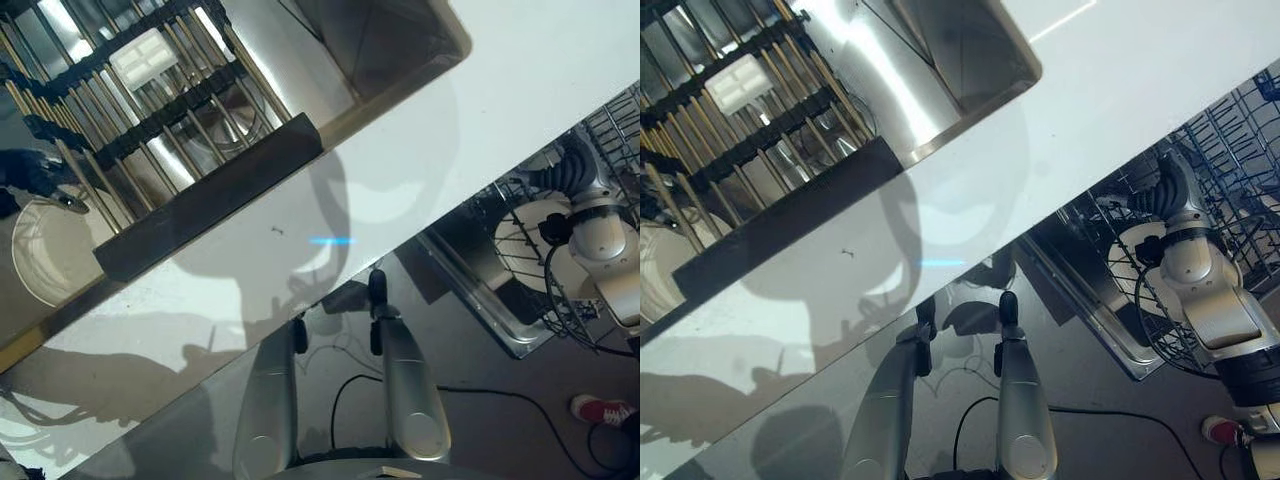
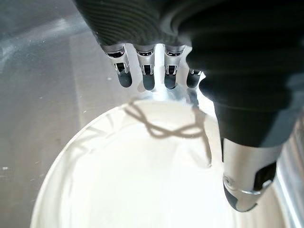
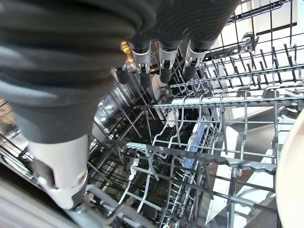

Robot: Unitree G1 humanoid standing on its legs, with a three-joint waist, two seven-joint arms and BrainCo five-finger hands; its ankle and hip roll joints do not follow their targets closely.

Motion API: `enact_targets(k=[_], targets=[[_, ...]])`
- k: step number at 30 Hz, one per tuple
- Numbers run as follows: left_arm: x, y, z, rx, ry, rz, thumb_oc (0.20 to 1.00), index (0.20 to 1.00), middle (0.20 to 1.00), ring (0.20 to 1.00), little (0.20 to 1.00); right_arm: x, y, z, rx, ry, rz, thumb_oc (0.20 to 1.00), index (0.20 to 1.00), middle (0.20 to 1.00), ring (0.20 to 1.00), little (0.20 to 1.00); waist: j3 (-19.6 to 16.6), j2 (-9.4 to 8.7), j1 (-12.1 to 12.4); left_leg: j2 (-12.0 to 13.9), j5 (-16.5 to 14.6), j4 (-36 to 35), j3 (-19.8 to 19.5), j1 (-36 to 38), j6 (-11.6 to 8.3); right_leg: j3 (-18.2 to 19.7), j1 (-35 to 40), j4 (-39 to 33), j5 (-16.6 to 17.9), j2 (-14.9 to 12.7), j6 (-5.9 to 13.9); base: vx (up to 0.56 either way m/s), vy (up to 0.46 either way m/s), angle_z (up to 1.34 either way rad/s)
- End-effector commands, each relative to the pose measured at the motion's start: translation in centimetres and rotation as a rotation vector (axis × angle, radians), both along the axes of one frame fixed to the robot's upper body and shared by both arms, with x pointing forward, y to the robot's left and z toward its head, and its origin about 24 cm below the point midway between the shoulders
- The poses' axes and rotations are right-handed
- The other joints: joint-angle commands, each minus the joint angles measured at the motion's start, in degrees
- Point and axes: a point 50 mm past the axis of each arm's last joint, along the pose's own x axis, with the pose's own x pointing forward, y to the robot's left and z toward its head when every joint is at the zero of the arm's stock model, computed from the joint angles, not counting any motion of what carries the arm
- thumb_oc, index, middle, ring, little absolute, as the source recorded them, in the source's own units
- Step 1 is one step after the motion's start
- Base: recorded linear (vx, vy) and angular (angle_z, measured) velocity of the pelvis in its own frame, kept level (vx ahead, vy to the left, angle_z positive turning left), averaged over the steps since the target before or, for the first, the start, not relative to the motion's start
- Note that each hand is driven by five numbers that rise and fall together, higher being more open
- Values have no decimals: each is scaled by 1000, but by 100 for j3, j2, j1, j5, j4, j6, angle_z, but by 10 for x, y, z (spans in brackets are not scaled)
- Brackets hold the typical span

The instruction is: Pick up plates and place into dishwasher.

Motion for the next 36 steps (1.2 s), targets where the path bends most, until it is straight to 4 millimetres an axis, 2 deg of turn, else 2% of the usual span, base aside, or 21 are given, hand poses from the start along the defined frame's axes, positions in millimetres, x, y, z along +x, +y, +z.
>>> enact_targets(k=[1, 7, 13, 14, 15, 16, 22, 36], targets=[[-21, -24, -128, -124, 563, -86, 1000, 1000, 1000, 1000, 1000, -6, -2, 34, 16, -161, -13, 1000, 1000, 1000, 1000, 1000, 306, -157, 232, 49, -95, -359, 76, 438, -92, 178, -94, -264, 972, -50, 24, -32, -53, 2], [-28, -28, -129, -13, 666, -143, 1000, 1000, 1000, 1000, 1000, -7, -2, 31, 36, -160, -21, 1000, 1000, 1000, 1000, 1000, 306, -172, 317, 24, -117, -337, -14, 435, -65, 93, -67, -232, 956, -45, 42, -12, -61, 7], [-33, -39, -134, -12, 742, -200, 1000, 1000, 1000, 1000, 1000, -7, -2, 27, 57, -159, -29, 1000, 1000, 1000, 1000, 1000, 306, -234, 362, 31, -153, -317, -57, 444, -42, 40, -25, -237, 957, -26, 68, 7, -58, 5], [-33, -40, -135, -17, 746, -205, 843, 843, 843, 843, 843, -7, -2, 27, 60, -159, -30, 1000, 1000, 1000, 1000, 1000, 306, -245, 367, 32, -157, -319, -60, 449, -40, 32, -21, -236, 959, -21, 71, 9, -36, 1], [-33, -41, -135, -19, 749, -210, 583, 583, 583, 583, 583, -7, -2, 27, 61, -159, -30, 1000, 1000, 1000, 1000, 1000, 306, -251, 370, 31, -158, -320, -63, 451, -38, 26, -19, -236, 963, -19, 73, 7, -43, 1], [-34, -43, -137, -25, 751, -221, 200, 200, 200, 200, 200, -7, -2, 27, 64, -159, -28, 1000, 1000, 1000, 1000, 1000, 306, -265, 375, 32, -164, -318, -68, 453, -35, 23, -11, -235, 965, -13, 74, 8, -40, 1], [-34, -49, -134, -64, 720, -250, 200, 200, 200, 200, 200, -9, -1, 23, 78, -153, -26, 1000, 1000, 1000, 1000, 1000, 306, -287, 402, 29, -189, -320, -101, 494, -12, 1, 40, -225, 968, -6, 97, 15, -38, 4], [-39, -43, -126, -113, 715, -226, 200, 200, 200, 200, 200, -13, -1, 13, 111, -150, -14, 1000, 1000, 1000, 1000, 1000, 306, -325, 438, 14, -222, -352, -174, 629, 30, -43, 155, -212, 1003, 24, 128, 2, -34, 3]])
